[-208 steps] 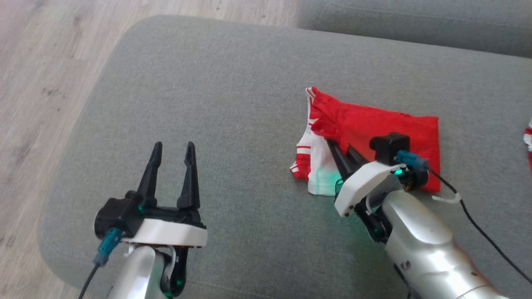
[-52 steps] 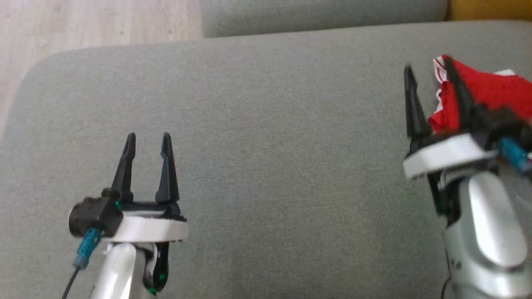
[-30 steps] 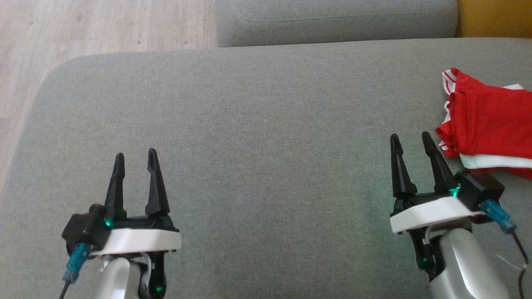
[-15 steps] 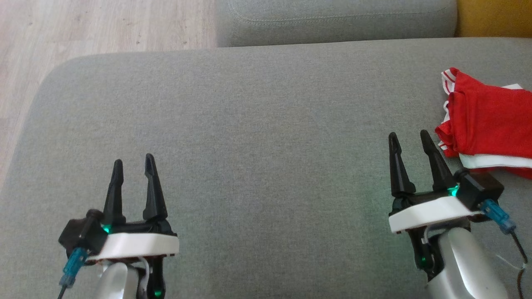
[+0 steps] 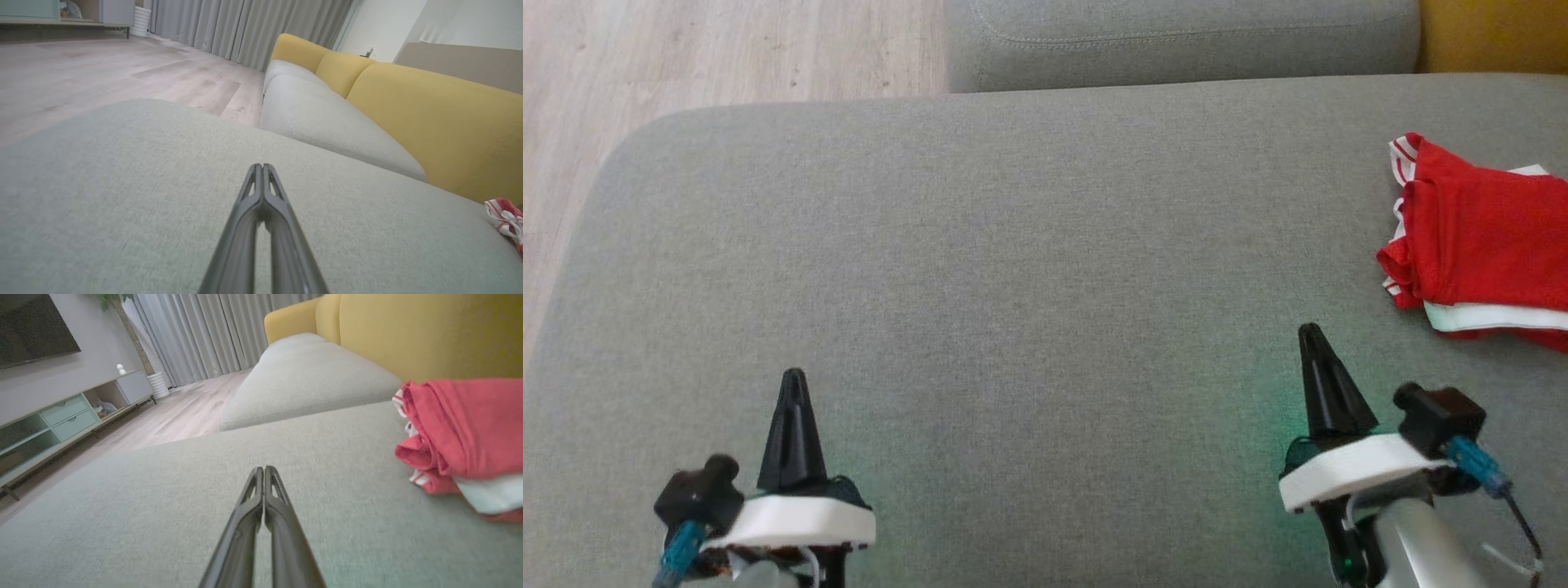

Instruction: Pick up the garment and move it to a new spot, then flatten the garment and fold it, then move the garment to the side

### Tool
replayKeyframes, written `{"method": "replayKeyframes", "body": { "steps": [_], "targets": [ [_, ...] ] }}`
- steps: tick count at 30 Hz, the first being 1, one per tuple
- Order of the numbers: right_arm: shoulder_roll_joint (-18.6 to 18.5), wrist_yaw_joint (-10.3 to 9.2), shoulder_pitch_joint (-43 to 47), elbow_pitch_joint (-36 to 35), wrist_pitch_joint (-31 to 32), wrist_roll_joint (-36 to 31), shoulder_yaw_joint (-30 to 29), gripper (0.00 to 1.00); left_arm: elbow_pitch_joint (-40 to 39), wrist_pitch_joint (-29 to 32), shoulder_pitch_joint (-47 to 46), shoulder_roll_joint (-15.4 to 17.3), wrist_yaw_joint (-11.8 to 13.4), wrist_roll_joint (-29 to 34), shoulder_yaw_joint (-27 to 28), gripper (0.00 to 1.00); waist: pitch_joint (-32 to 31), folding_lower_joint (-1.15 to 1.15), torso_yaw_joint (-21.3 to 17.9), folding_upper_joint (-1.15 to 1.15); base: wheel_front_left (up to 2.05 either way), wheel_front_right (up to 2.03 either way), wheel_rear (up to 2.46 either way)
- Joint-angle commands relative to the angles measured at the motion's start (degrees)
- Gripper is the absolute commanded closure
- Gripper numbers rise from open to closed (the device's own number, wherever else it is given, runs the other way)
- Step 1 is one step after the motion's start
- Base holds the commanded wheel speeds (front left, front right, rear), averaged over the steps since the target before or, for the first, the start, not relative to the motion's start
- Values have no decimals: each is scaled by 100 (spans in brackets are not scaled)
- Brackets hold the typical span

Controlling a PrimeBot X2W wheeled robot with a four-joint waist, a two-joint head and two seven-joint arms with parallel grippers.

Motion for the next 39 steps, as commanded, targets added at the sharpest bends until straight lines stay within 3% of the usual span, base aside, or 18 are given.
{"method": "replayKeyframes", "body": {
  "steps": [1, 39],
  "targets": [
    [-20, 0, -253, -204, 25, 150, -24, 100, -176, 19, -217, 1, -17, -108, 37, 100, -4, 0, 0, 0, 0, 0, 0],
    [-101, -2, -145, -428, 557, 2554, -312, 100, -266, 641, -224, 13, -178, -2141, 399, 100, -129, 0, -26, 0, 0, 0, 0]
  ]
}}
